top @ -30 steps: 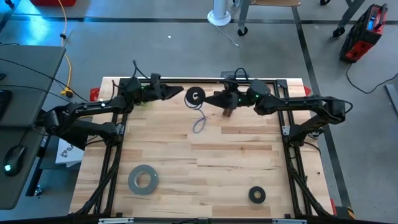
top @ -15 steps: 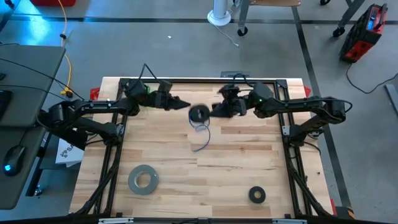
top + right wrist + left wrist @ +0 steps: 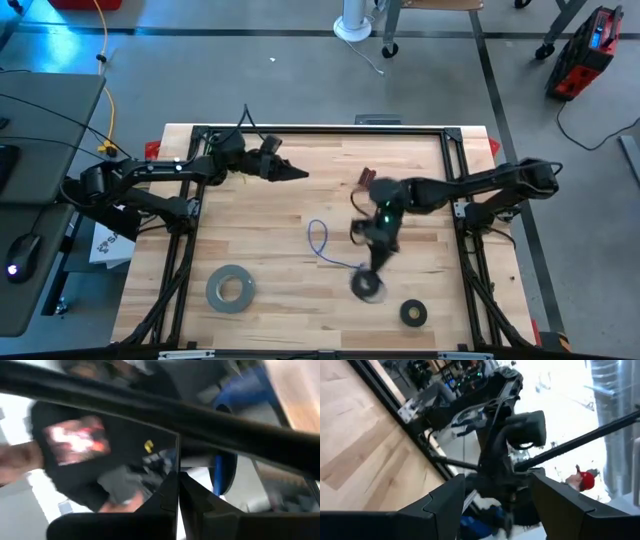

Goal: Coil cords
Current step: Coil the blue wire onto the spool

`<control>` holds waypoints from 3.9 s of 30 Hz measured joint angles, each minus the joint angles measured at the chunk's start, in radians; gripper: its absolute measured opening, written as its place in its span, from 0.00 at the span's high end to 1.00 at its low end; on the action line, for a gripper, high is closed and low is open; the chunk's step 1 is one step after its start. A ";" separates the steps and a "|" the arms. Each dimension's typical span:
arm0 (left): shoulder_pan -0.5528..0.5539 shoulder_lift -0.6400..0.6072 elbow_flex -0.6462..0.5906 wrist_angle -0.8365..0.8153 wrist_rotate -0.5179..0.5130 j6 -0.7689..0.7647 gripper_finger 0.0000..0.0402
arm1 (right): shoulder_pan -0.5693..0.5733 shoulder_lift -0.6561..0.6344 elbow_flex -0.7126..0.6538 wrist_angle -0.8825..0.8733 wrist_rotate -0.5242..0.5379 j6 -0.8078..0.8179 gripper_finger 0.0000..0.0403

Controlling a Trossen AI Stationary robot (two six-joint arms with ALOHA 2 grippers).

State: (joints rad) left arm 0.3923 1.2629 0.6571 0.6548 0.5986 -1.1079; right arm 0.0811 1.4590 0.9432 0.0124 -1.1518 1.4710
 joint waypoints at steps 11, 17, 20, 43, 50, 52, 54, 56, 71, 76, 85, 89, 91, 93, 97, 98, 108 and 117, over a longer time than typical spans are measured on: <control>0.000 0.000 0.000 -0.030 0.012 0.083 0.46 | -0.022 -0.028 0.000 -0.686 0.277 -0.297 1.00; 0.047 0.000 -0.002 0.114 0.029 -0.096 0.46 | -0.126 -0.098 0.000 -0.684 0.668 -0.359 1.00; 0.101 -0.002 -0.002 0.307 0.059 -0.185 0.46 | -0.176 -0.142 0.000 -0.614 0.931 -0.379 1.00; 0.140 -0.089 0.296 -0.053 0.144 0.132 0.46 | -0.379 -0.172 0.000 0.464 0.857 -0.683 1.00; 0.162 -0.093 0.498 -0.405 0.034 0.438 0.46 | -0.324 -0.172 0.124 0.299 0.749 -1.003 1.00; 0.170 -0.093 0.517 -0.410 0.032 0.433 0.46 | -0.306 -0.172 0.193 0.144 0.763 -1.118 1.00; 0.173 -0.093 0.528 -0.412 0.048 0.431 0.46 | -0.293 -0.172 0.258 0.026 0.811 -1.209 1.00; 0.171 -0.093 0.533 -0.412 0.063 0.423 0.46 | -0.290 -0.171 0.317 -0.042 0.841 -1.268 1.00; 0.036 -0.091 0.539 -0.426 -0.014 0.717 0.46 | -0.299 -0.163 0.483 -0.128 0.830 -1.409 1.00; -0.019 -0.088 0.539 -0.428 -0.069 0.844 0.46 | -0.299 -0.139 0.483 -0.121 0.893 -1.446 1.00; -0.063 -0.089 0.539 -0.500 -0.271 0.987 0.46 | -0.288 -0.123 0.483 -0.077 0.922 -1.445 1.00; -0.069 -0.085 0.539 -0.493 -0.282 0.988 0.46 | -0.281 -0.110 0.483 -0.054 0.921 -1.445 1.00; -0.080 -0.082 0.539 -0.492 -0.282 0.984 0.46 | -0.281 -0.103 0.483 -0.055 0.922 -1.445 1.00; -0.093 -0.078 0.539 -0.491 -0.287 0.988 0.46 | -0.282 -0.097 0.483 -0.037 0.918 -1.443 1.00; -0.114 -0.073 0.539 -0.486 -0.291 1.024 0.46 | -0.282 -0.089 0.483 -0.019 0.921 -1.434 1.00; -0.118 -0.072 0.538 -0.476 -0.292 1.024 0.46 | -0.282 -0.088 0.483 -0.025 0.924 -1.431 1.00; -0.132 -0.051 0.538 -0.469 -0.345 1.034 0.48 | -0.282 -0.082 0.483 -0.007 0.924 -1.426 1.00; -0.133 -0.047 0.538 -0.417 -0.386 1.039 0.59 | -0.282 -0.082 0.483 -0.014 0.923 -1.426 1.00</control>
State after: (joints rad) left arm 0.2596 1.2156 1.1950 0.2377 0.2127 -0.0687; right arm -0.2008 1.3766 1.4258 -0.0017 -0.2283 0.0448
